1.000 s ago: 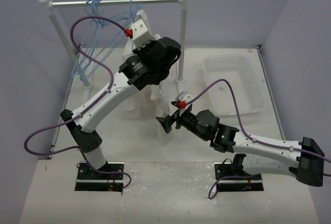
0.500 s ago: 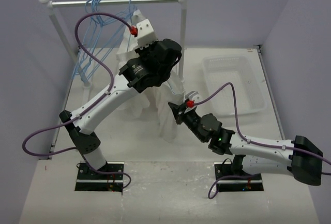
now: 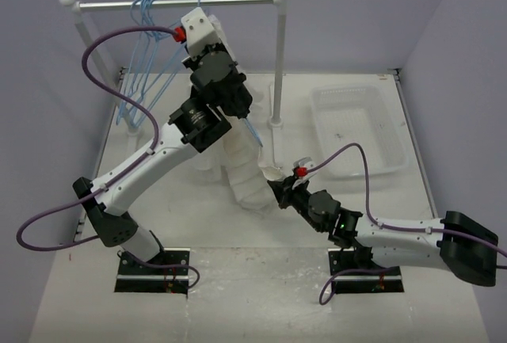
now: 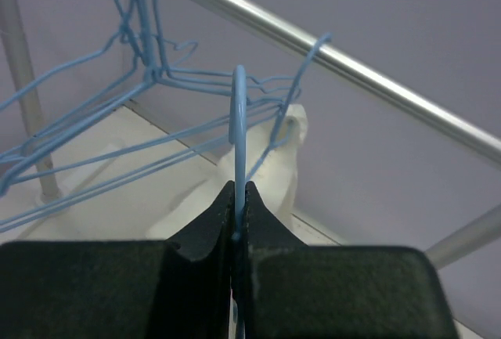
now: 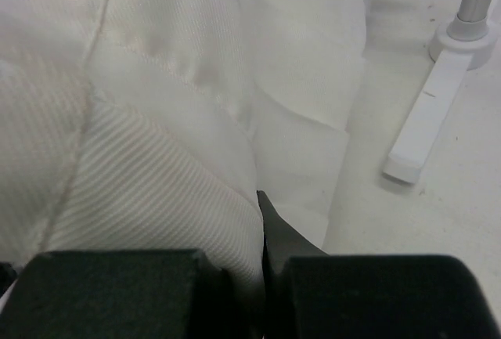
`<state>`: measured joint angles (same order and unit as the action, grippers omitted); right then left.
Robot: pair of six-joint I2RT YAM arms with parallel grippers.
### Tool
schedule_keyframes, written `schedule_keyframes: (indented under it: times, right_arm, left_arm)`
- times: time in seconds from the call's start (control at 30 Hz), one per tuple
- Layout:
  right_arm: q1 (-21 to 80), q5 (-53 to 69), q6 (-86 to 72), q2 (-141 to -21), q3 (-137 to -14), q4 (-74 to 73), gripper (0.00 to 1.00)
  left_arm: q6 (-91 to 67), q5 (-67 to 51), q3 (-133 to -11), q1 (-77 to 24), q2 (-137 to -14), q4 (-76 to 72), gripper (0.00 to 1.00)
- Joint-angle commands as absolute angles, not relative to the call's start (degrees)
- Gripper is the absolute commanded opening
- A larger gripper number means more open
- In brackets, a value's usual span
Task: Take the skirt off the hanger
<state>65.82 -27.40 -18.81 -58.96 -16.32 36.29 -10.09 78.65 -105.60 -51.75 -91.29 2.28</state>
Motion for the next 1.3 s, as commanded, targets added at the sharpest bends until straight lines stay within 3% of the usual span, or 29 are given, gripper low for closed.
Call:
schedule_keyframes:
  times: [0.0, 0.23, 0.4, 0.6, 0.73, 0.77, 0.87, 0.9, 1.0, 1.27]
  right_arm:
    - [66.4, -25.9, -24.4, -58.5, -15.6, 32.2, 0.0]
    - [66.3, -31.5, -22.4, -58.4, -19.6, 30.0, 0.0]
    - [65.9, -35.0, -18.0, -60.0, -29.9, 27.1, 0.0]
    - [64.3, -38.8, -27.4, -60.7, -42.1, 4.5, 0.0]
    - [62.8, -39.3, -34.6, -59.5, -40.6, -5.2, 0.0]
    - [62.8, -37.9, -35.6, -57.9, -38.4, -5.1, 0.09]
    - [62.8, -34.8, -35.7, -54.7, -35.3, -5.2, 0.18]
    - [62.7, -32.9, -35.4, -54.1, -34.8, -6.0, 0.28]
    - [62.8, -31.5, -36.9, -52.4, -34.5, -9.8, 0.99]
    - [62.7, -32.8, -38.6, -49.5, -34.6, -15.3, 0.99]
  left_arm:
    - [7.2, 88.3, -107.0, -49.7, -88.9, -23.4, 0.0]
    - [5.1, 84.4, -107.1, -51.4, -90.7, -16.4, 0.0]
    - [-18.5, 66.8, -112.0, -52.2, -90.4, 14.3, 0.0]
    - [-12.0, 50.2, -105.8, -52.3, -87.7, 13.3, 0.0]
    - [-9.4, 49.0, -99.1, -52.2, -82.7, 9.3, 0.0]
    - [-8.4, 49.0, -97.7, -52.2, -82.3, 8.9, 0.0]
    - [-3.8, 47.6, -92.6, -52.2, -80.1, 3.2, 0.0]
    - [-2.8, 47.3, -91.2, -52.2, -78.8, 1.5, 0.0]
    - [1.6, 42.5, -87.8, -51.9, -76.7, -2.9, 0.0]
    - [0.9, 18.2, -85.0, -40.8, -75.8, -4.2, 0.0]
